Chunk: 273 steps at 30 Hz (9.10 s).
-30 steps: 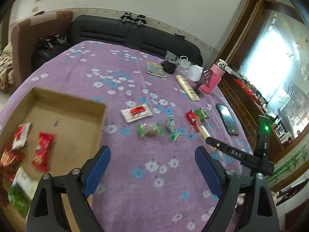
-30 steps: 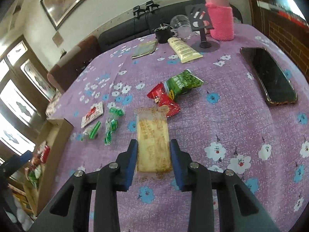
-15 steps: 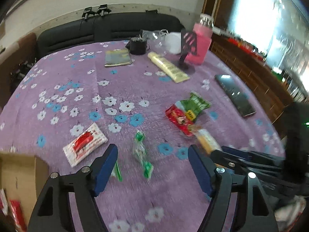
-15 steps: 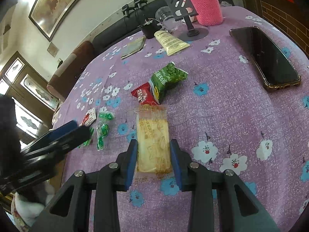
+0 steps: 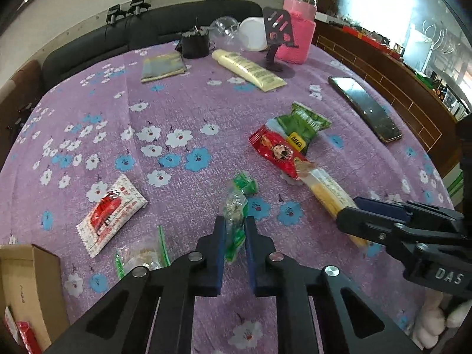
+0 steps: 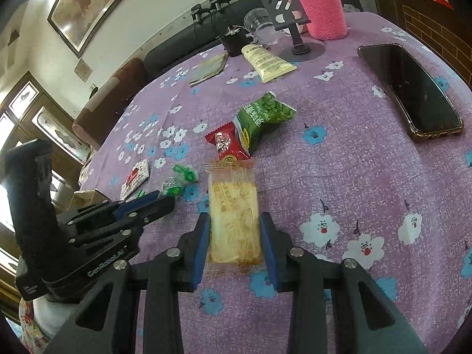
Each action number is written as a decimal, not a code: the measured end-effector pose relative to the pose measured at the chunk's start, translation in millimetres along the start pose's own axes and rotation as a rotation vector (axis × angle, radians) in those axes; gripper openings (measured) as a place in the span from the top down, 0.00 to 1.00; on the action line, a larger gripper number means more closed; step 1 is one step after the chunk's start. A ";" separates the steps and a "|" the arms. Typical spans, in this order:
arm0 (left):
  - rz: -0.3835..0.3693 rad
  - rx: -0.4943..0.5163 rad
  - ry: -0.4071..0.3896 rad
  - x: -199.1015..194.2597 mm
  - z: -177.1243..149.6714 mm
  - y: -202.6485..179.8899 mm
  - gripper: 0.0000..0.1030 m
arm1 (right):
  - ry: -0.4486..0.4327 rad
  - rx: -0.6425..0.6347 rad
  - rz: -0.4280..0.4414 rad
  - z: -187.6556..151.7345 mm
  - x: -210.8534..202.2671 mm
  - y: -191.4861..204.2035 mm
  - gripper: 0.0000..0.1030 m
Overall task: Organize snacks
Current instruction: 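Grasp the pale yellow cake with the right gripper while the left grasps a clear green candy packet, then carry the cake and candy packet over the box and open both grippers, then lift both tools away from the box and return over the snacks, then grasp a clear green candy packet with the right gripper while the left grasps a white sausage packet, then carry both packets over the box and open both grippers to drop them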
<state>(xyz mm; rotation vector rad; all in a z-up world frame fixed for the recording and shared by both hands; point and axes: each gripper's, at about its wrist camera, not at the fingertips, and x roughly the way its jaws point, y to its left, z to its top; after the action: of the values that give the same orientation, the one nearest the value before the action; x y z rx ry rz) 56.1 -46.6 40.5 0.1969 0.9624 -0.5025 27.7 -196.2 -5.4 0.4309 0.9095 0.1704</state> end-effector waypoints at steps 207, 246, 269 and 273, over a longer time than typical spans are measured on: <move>0.149 -0.006 0.128 12.5 10.6 68.4 0.25 | 0.079 -0.135 -0.042 -7.8 29.1 62.8 0.42; 0.186 -0.502 -0.175 -217.5 -195.6 181.1 0.69 | 0.004 -0.123 0.263 -19.8 -5.0 126.6 0.78; 0.147 -0.477 -0.184 -230.4 -244.1 167.8 0.35 | 0.261 -0.450 0.255 -118.2 60.9 308.2 0.72; 0.163 -0.484 -0.276 -250.5 -244.6 168.9 0.30 | 0.196 -0.454 0.243 -111.3 43.8 305.5 0.64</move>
<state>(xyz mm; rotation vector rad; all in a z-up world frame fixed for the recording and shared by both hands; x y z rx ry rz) -157.6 272.9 98.8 -0.2245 0.7638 -0.1309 -22.6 125.5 34.8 0.1004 0.9750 0.6366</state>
